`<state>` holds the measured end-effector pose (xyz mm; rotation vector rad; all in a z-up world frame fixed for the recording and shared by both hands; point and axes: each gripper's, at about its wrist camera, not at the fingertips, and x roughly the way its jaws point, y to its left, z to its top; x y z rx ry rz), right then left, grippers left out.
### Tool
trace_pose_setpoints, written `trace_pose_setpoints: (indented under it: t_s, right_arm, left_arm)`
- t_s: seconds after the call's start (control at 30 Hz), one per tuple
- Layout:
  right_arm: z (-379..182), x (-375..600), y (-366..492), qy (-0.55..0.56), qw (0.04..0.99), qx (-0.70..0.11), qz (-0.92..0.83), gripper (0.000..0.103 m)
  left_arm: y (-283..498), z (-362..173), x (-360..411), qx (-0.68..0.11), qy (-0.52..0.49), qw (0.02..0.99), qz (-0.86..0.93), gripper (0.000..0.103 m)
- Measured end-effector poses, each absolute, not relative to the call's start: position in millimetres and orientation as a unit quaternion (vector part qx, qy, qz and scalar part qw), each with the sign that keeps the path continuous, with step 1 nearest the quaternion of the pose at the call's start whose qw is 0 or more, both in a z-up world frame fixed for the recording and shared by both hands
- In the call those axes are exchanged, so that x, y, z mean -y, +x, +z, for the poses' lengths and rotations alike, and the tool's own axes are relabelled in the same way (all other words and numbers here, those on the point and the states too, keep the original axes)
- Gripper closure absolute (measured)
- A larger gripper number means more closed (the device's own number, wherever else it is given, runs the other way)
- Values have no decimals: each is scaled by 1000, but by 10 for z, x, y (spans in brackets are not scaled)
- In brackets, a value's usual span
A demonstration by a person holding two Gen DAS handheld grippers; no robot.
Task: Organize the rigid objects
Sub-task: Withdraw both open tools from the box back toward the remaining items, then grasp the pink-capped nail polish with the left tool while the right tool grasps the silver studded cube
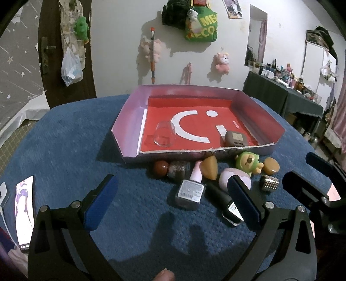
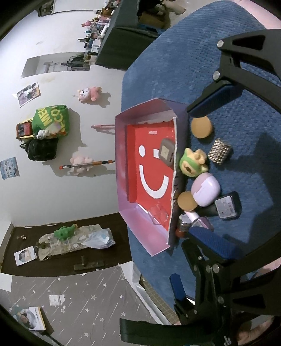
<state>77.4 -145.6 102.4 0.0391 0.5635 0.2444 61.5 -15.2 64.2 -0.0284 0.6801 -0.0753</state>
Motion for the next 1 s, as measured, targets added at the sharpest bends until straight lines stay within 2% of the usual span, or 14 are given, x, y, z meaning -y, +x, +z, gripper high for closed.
trace_pose_setpoints:
  t_s: [1.0]
  right_arm:
    - [561, 1494, 572, 17, 937, -331, 113, 0]
  left_arm:
    - [488, 166, 106, -402, -21, 915, -43, 0]
